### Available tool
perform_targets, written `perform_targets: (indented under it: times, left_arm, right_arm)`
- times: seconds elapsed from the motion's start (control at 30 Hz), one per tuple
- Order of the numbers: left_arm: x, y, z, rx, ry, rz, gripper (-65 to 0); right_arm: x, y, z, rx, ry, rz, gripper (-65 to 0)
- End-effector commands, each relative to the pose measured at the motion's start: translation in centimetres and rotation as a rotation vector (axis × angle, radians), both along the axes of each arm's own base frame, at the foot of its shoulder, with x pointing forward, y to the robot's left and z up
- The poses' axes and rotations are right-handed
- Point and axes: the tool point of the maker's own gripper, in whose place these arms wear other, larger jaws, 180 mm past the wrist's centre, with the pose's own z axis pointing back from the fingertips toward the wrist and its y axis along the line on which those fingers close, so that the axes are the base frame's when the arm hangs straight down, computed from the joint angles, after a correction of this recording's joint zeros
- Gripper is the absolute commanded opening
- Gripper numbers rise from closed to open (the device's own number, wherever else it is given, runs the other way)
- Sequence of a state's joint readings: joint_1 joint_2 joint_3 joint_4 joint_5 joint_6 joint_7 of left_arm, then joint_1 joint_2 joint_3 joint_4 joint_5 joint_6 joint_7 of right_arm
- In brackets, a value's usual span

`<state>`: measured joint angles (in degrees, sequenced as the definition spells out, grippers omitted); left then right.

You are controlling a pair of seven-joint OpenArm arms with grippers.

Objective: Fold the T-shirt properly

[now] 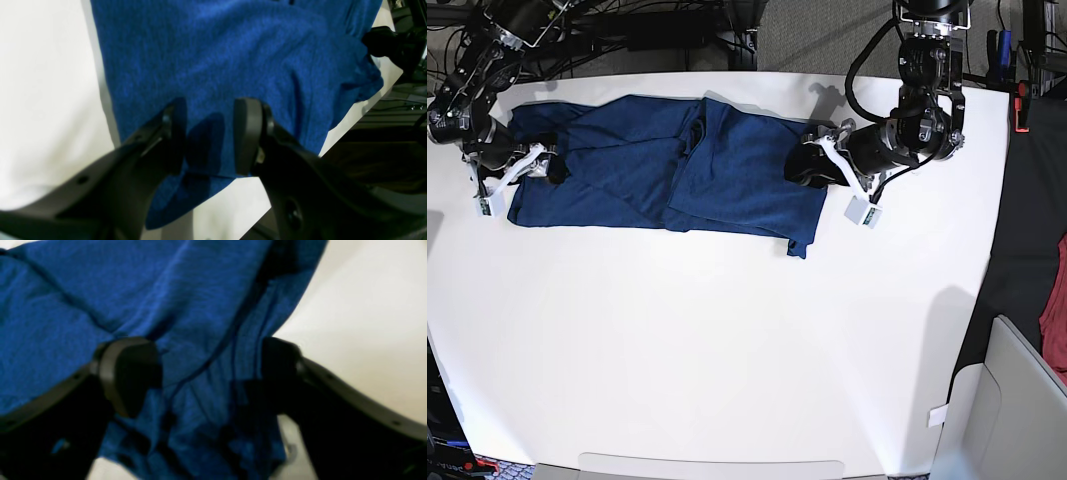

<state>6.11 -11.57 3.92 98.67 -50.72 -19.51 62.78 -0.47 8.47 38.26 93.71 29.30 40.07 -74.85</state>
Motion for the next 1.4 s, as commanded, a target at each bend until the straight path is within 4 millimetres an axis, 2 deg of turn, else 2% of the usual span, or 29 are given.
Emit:
perform_targets:
  times: [0.0, 0.17, 0.37, 0.47, 0.6, 0.7, 0.8, 0.9, 1.1, 1.37]
  left_arm:
    - [0.9, 0.0, 1.4, -0.018, -0.05, 0.003, -42.2]
    - [1.1, 0.0, 1.5, -0.02, -0.054, 0.004, -42.2]
    - [1.0, -0.4, 1.5, -0.032, -0.053, 0.008, -42.2]
    - [0.9, -0.4, 1.4, -0.032, -0.05, 0.008, -42.2]
    - [0.9, -0.4, 1.4, -0.032, -0.048, 0.008, -42.2]
    - [0.9, -0.4, 1.4, -0.032, -0.048, 0.008, -42.2]
    - [0.8, -0.4, 1.3, -0.032, -0.046, 0.008, -42.2]
    - [0.5, -0.4, 1.1, -0.032, -0.037, 0.008, -42.2]
    - [0.4, -0.4, 1.0, -0.032, -0.035, 0.007, -42.2]
    - [0.5, -0.6, 1.8, -0.03, -0.058, -0.001, -42.2]
  right_arm:
    - [-0.9, 0.0, 0.1, -0.027, 0.03, 0.013, -21.7]
    - [-0.3, 0.9, 2.3, -0.095, -0.012, 0.075, -33.1]
    - [0.5, 0.9, 3.0, -0.099, -0.039, 0.074, -45.1]
    - [1.0, 1.3, 3.2, -0.09, -0.051, 0.069, -47.9]
    - [1.1, 1.0, 3.5, -0.1, -0.058, 0.071, -47.0]
    - [0.7, -1.2, 4.4, -0.141, -0.065, 0.037, -38.3]
    - [0.8, -1.6, 5.1, -0.13, -0.091, 0.041, -30.1]
    - [1.1, -1.9, 5.8, -0.122, -0.114, 0.053, -25.4]
    - [1.0, -2.2, 5.3, -0.152, -0.087, 0.042, -25.3]
    - [0.5, -1.9, 1.9, -0.07, -0.002, 0.011, -24.9]
